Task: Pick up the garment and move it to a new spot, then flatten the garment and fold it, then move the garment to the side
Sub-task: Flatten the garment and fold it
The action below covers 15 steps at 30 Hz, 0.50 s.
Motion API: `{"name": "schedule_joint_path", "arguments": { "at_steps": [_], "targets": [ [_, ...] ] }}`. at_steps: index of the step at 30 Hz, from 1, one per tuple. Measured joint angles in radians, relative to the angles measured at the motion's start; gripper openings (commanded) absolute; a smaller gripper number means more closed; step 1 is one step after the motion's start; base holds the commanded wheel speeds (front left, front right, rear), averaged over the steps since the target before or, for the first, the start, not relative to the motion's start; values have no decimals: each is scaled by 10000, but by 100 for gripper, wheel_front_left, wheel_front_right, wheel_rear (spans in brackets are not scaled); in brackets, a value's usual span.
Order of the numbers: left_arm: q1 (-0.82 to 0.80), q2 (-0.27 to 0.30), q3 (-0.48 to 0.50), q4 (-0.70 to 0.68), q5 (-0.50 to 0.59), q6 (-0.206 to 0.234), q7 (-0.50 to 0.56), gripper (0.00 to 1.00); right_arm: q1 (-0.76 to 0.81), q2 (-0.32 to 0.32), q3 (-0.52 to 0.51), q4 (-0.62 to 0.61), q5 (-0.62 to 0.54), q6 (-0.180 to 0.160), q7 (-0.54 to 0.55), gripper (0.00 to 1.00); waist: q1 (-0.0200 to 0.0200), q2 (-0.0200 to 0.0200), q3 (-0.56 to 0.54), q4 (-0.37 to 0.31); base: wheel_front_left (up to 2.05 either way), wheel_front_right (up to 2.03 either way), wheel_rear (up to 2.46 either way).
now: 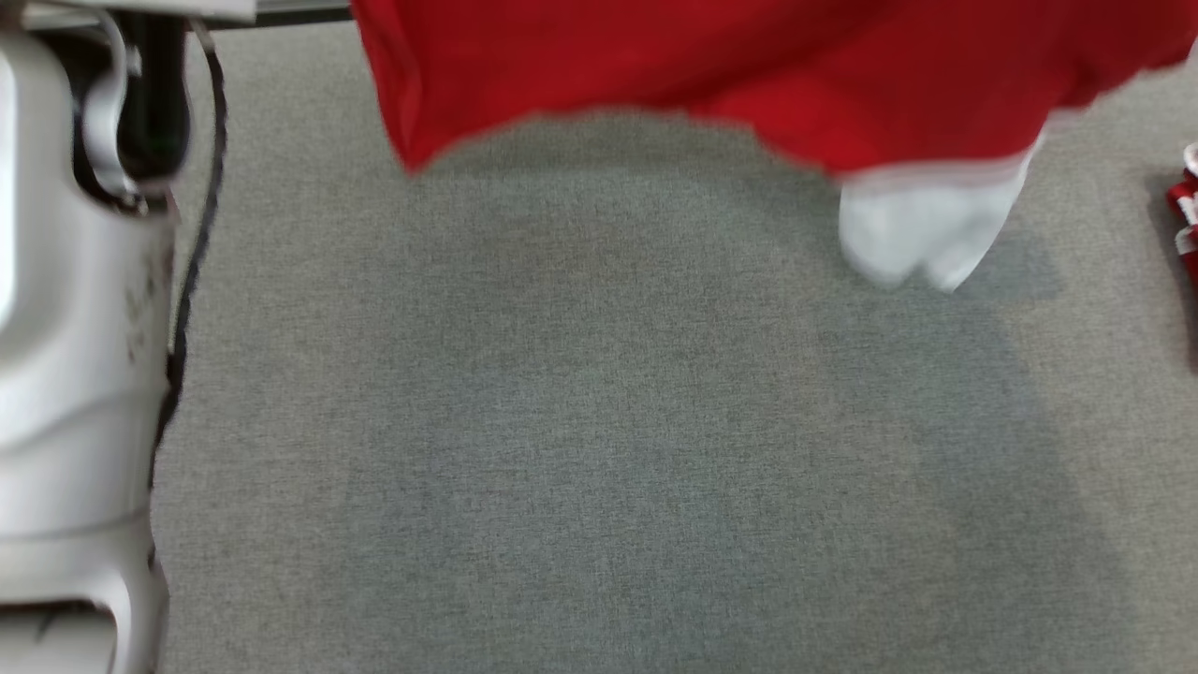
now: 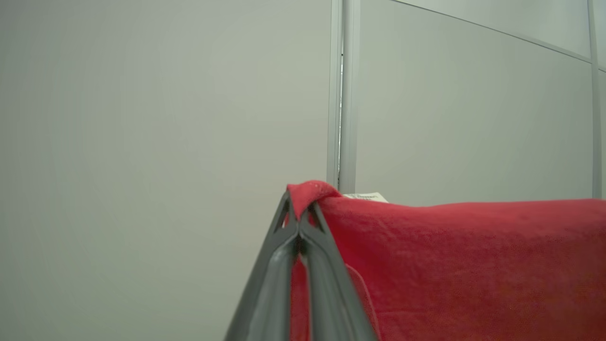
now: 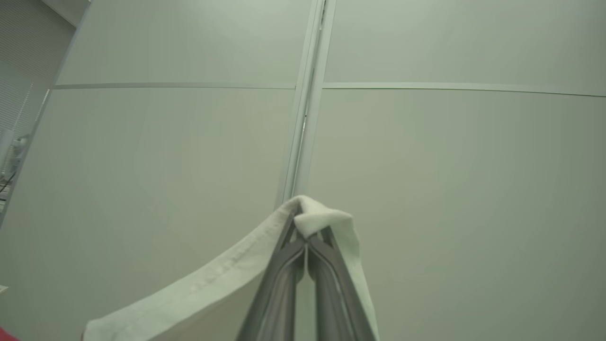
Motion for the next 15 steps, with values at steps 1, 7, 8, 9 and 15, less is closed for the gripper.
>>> {"name": "schedule_joint_path", "arguments": {
  "at_steps": [1,7,8,9,15],
  "targets": [
    [-344,-19,19,435,2,-58,-144,0,-452,82,221,403,-2,-2,-205,0,0,0,87,0,0,0,0],
    [-1914,-194,54,3172,125,-343,-748,0,-2335,754,1444,2924,159,-2,-1363,0,0,0,333,-96,0,0,0],
    [-2087,-203,46,3622,169,-374,-813,0,-2475,886,1716,3323,228,-2,-1469,0,0,0,367,-127,0,0,0],
    [-2201,-199,25,4073,215,-437,-846,0,-2527,1047,1946,3753,332,-2,-1553,0,0,0,393,-167,0,0,0],
    [-2082,-414,-33,6550,293,-627,-936,0,-1758,1885,3400,5670,1220,-2,-1992,0,0,0,588,-457,0,0,0]
  ]
}}
